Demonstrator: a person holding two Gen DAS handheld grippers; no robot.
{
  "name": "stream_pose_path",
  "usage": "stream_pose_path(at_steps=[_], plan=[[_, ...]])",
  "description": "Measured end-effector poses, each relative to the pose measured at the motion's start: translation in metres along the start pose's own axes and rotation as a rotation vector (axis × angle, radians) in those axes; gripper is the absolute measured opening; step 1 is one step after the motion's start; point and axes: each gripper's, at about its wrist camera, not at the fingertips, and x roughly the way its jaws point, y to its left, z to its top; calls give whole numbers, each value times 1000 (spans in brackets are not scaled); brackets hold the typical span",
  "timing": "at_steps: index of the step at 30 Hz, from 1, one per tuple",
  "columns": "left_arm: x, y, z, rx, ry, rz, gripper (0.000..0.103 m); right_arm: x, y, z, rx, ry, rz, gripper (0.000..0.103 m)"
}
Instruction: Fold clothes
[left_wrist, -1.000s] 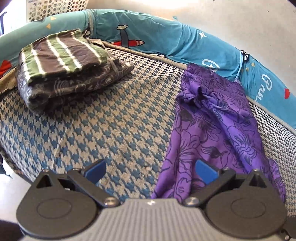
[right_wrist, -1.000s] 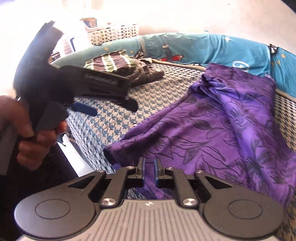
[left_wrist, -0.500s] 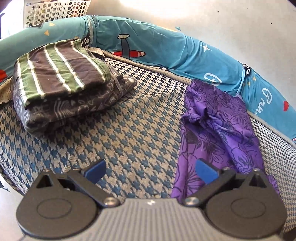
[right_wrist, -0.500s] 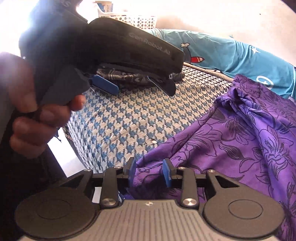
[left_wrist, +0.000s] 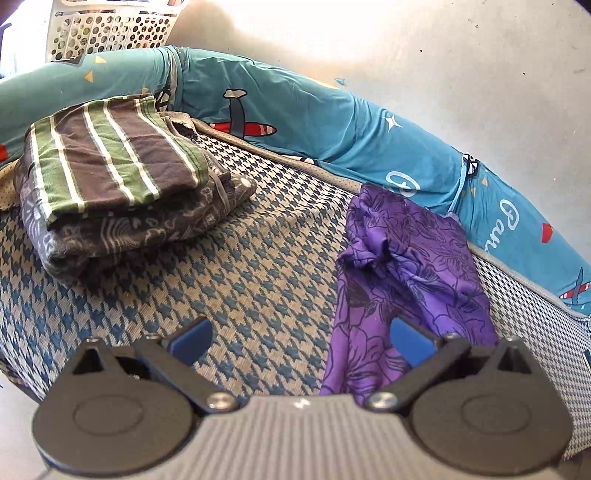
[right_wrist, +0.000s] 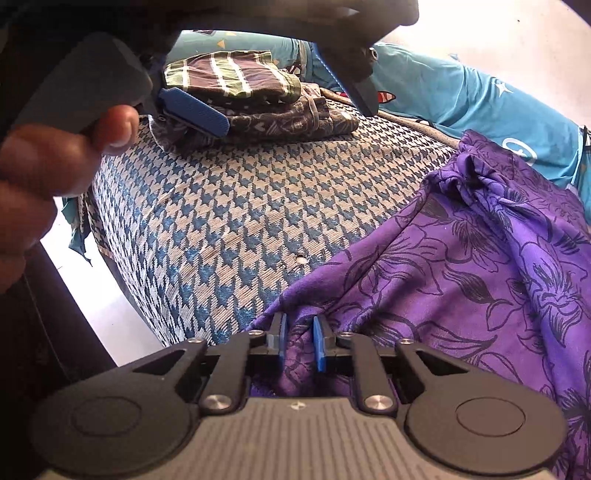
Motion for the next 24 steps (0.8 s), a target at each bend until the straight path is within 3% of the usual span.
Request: stream_pose_path(at_steps=[6,13,17,19,24], plan=[[-7,2,3,11,-48,26,103,-6,4,4,58,-45,12,7],[0,-2,3,53,-36,61,103,9,30,4,-37,-65,1,7],[9,-9,1,79,-14,53,103,1,23,3,-21,-48,82,12],[13,-13,1,88,-7,49,103,-3,19,3,-10,-38,127,21],[18,-23,-4,116,0,53,103,-31,9,-10,-27,-7,177,21]])
